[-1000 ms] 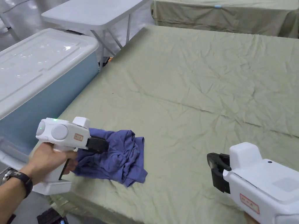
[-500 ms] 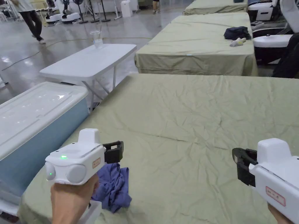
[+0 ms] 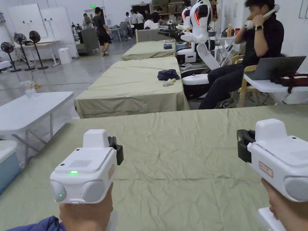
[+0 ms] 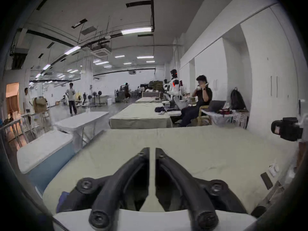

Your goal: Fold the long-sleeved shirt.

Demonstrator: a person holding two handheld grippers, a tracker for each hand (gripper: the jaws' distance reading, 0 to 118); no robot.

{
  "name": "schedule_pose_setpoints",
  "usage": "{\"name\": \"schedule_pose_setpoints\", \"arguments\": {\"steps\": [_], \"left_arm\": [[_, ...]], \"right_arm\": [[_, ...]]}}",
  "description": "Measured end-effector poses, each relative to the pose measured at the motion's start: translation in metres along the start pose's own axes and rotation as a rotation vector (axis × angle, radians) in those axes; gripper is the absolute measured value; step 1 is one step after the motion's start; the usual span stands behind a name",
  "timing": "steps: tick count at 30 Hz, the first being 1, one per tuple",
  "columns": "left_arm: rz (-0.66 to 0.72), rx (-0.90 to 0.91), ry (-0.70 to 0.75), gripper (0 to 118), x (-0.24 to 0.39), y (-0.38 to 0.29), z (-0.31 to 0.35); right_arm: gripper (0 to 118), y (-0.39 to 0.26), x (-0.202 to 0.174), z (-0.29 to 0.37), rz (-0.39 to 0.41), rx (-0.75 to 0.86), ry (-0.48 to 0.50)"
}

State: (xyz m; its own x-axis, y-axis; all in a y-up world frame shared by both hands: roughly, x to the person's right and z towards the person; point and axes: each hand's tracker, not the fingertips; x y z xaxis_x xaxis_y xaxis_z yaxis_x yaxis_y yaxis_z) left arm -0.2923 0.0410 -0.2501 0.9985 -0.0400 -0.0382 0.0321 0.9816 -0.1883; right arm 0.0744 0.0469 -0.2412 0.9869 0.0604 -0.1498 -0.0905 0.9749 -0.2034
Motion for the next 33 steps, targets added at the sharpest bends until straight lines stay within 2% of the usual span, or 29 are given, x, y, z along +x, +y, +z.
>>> {"name": "schedule_pose_setpoints", "arguments": {"steps": [2,15,33], "left_arm": [[0.024,-0.013,-0.063,0,0.008,0.008,-0.001],[0.048,-0.024,0.0,0,0.022,0.01,-0.004],[0.026,-0.01,0.032,0,0.016,0.015,0.002]], "right_arm": [[1,0.005,0.01,0.003,-0.005,0.012,-0.029],[1,0.013,0.031,0.001,-0.01,0.008,-0.073],[1,0.017,0.019,-0.009,-0.001,-0.001,-0.064]]}}
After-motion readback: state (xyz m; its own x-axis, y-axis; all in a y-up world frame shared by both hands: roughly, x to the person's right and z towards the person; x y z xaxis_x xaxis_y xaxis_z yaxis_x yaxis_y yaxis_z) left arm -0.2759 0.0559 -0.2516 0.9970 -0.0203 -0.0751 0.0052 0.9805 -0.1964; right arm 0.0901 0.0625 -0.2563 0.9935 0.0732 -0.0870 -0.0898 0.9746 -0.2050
